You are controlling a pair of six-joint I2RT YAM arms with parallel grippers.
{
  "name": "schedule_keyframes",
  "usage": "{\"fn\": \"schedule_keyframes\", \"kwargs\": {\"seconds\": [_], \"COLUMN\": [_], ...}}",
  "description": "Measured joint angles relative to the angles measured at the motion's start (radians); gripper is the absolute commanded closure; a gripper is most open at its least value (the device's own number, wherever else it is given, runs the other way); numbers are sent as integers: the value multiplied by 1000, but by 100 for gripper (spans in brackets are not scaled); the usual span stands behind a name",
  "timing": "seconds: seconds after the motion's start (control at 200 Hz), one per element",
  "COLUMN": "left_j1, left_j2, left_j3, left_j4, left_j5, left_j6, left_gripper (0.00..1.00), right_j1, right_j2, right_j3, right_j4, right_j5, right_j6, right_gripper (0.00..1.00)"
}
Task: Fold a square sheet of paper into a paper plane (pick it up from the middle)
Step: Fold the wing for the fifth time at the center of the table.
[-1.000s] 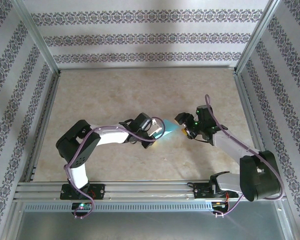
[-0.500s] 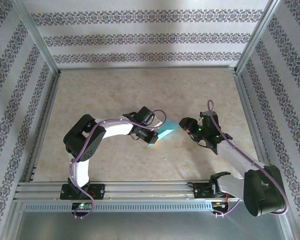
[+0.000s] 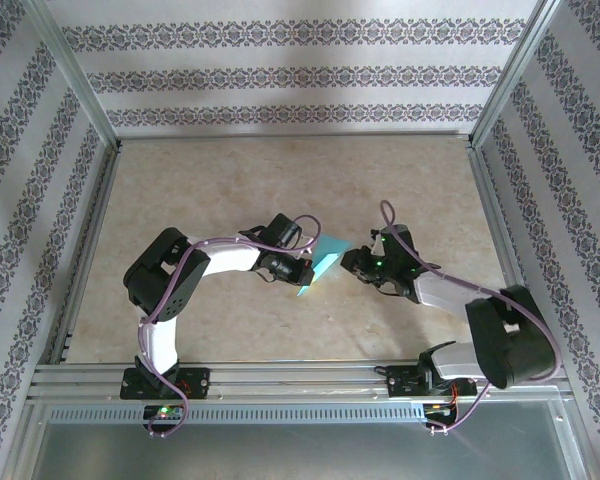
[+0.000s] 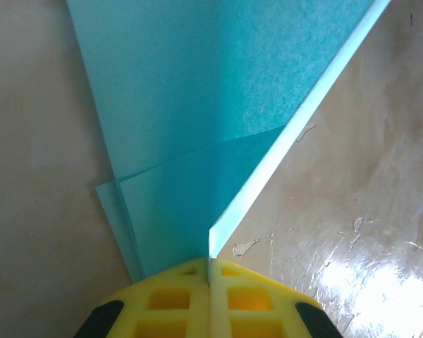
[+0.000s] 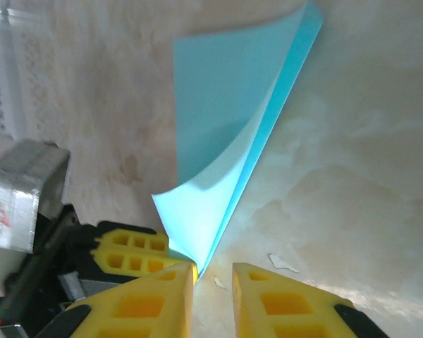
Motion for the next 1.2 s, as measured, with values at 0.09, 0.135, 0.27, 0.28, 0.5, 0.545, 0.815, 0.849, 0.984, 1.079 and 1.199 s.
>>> {"fn": "schedule_keyframes", "kwargs": {"seconds": [0.09,0.135,0.27,0.28,0.5,0.545,0.815,0.849,0.984,1.079,1.199], "left_j1": [1,1,5,5,13,14,24,25,26,26,26], "left_j2": [0,0,0,0,0,0,0,0,0,0,0], "left_j3": [0,0,-4,-5,-28,-31,-51,-54,-58,-58,-60], "left_j4": [0,0,7,8,53,60,101,105,113,118,121], "left_j5": [0,0,4,6,28,31,54,57,60,64,63], "left_j6": [-16,-26,-55,-58,-108,-116,-145,-145,-149,-157,-163], "left_gripper": [100,100,100,100,99,99,97,95,88,87,90], "right_j1": [40,57,92,92,97,97,97,97,97,97,97], "right_j2": [60,84,145,149,217,227,301,312,348,355,354], "right_j3": [23,35,71,72,94,98,132,136,150,153,153], "right_j4": [35,48,91,93,131,135,161,167,195,204,217], "right_j5": [-8,-11,-14,-15,-26,-31,-59,-67,-89,-100,-111], "right_j6": [6,7,8,9,8,8,6,5,4,5,5], "right_gripper": [85,87,88,88,90,90,87,87,87,87,86]}}
